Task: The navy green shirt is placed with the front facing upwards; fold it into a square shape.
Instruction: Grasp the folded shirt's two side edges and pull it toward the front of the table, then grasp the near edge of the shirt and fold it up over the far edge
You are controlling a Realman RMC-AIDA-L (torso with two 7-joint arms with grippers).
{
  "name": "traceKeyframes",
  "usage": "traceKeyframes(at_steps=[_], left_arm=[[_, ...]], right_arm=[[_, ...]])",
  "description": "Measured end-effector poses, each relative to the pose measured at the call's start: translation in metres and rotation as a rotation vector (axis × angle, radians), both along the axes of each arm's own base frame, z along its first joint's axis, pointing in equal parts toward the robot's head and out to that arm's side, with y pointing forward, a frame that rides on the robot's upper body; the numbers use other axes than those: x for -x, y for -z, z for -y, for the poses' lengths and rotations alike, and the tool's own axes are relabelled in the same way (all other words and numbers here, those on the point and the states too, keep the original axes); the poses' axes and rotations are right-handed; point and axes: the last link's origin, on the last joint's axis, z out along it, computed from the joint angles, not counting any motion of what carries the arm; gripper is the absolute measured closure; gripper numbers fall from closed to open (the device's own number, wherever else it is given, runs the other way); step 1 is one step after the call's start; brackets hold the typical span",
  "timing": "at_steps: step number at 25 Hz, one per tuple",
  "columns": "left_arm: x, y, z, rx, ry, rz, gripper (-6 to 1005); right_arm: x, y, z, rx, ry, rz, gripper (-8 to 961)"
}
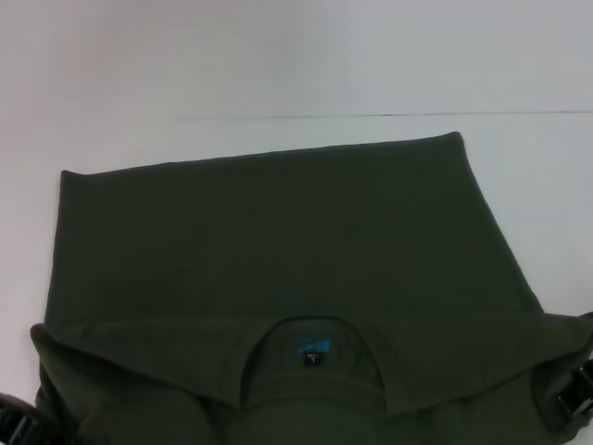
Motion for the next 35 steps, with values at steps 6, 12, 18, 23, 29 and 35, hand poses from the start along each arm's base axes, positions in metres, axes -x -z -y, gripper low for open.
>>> traceKeyframes(at_steps=[6, 12, 18, 23, 29, 35], left_arm=[[-0.003, -0.010, -0.011, -0.071, 0.006, 0.026, 957], [-0.003, -0.025, -0.025, -0.209, 0.004, 0.068, 957], [0.001, -0.038, -0.038, -0.363, -0.010, 0.101, 957], [0.005, -0.050, -0.048, -0.509, -0.035, 0.136, 957], [0.012, -0.056, -0.059, -0.677, -0.069, 0.176, 957], [0.021, -0.041, -0.070, -0.813, -0.130, 0.223, 957]], right_arm=[[0.003, -0.006, -0.007, -0.055, -0.004, -0.035, 883], [0.005, -0.024, -0.018, -0.176, 0.016, -0.119, 879], [0.007, -0.040, -0.034, -0.331, 0.037, -0.209, 876], [0.007, -0.045, -0.050, -0.466, 0.054, -0.244, 874], [0.007, -0.046, -0.069, -0.613, 0.077, -0.277, 870], [0.004, -0.033, -0.085, -0.735, 0.103, -0.281, 867]])
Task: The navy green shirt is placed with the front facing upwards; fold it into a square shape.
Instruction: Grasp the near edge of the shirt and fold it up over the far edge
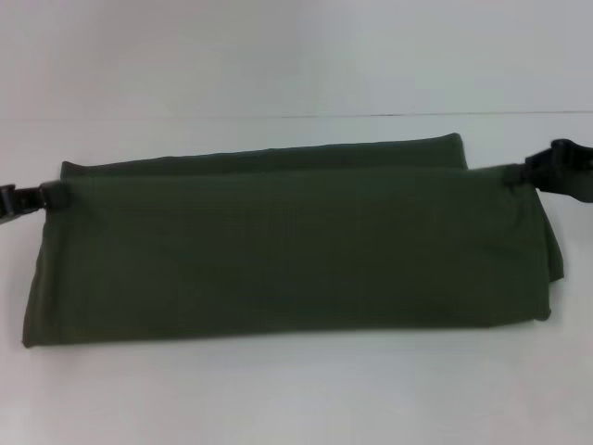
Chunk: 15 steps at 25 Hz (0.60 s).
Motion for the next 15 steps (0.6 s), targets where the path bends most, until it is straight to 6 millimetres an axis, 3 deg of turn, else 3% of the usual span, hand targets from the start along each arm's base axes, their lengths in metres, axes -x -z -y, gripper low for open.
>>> traceKeyframes(at_steps=[7, 15], left_arm=[[-0.001, 0.018, -0.016, -0.143, -0.035, 0.021, 957], [-0.006, 0.027, -0.032, -0.237, -0.060, 0.027, 957]], right_arm=[[0.003, 0.025, -0.018, -0.125, -0.005, 0.059, 864], [0.001, 0.028, -0.030, -0.272, 0.009, 0.055, 859]])
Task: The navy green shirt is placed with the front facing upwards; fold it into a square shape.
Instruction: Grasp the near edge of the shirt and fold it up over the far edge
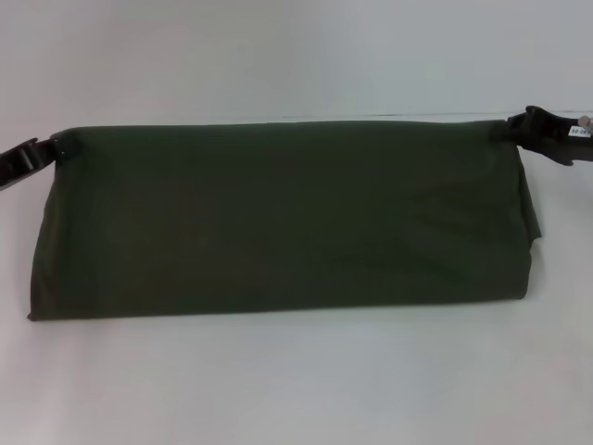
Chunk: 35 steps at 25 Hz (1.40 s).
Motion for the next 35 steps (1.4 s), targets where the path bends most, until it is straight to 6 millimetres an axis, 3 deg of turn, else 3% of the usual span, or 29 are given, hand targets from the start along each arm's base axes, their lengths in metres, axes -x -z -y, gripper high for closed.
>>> traceKeyframes(at_steps=[7, 18, 35], left_arm=[[0.001, 0.023, -0.008, -0.064, -0.032, -0.005, 957], [0.002, 0.037, -0.018, -0.130, -0.072, -0.045, 957], [-0.001, 0.057, -0.033, -0.186, -0.127, -0.102, 957]], right_arm=[[0.005, 0.016, -0.008, -0.098, -0.003, -0.016, 856], [0.012, 0.052, -0.016, -0.124, 0.018, 0.077, 850], [0.017, 0.055, -0.024, -0.171, 0.006, 0.132, 841]])
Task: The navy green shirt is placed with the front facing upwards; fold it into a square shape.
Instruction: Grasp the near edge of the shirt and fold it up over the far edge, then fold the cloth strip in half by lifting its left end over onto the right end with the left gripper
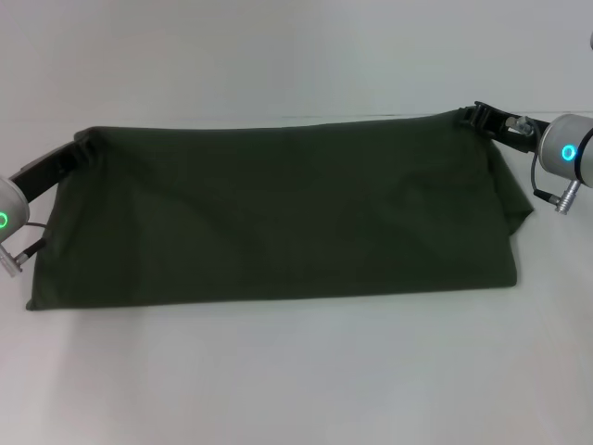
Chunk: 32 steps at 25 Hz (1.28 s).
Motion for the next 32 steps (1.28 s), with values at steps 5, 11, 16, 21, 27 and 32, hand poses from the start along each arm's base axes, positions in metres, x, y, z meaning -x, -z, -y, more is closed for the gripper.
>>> traceKeyframes(at_steps=[5, 11, 16, 21, 27, 32], left_arm=[[0.004, -0.001, 0.001, -0.038, -0.028, 0.024, 957], [0.014, -0.007, 0.003, -0.084, -0.077, 0.050, 866], [0.019, -0.009, 0.009, -0.099, -0.084, 0.075, 774], [0.016, -0.019, 0.021, -0.055, 0.001, 0.131, 581], [0.019, -0.048, 0.047, 0.096, 0.079, 0.132, 315], [0.025, -0.067, 0.062, 0.256, 0.078, 0.003, 254]], right_arm=[[0.001, 0.000, 0.000, -0.010, -0.020, 0.001, 838], [-0.004, -0.003, 0.004, -0.025, -0.017, -0.037, 643], [-0.010, -0.009, 0.009, -0.034, -0.022, -0.083, 306], [-0.019, -0.022, 0.023, -0.015, -0.066, -0.148, 116], [-0.032, -0.036, 0.048, 0.070, -0.135, -0.207, 36], [-0.045, -0.046, 0.069, 0.181, -0.177, -0.194, 37]])
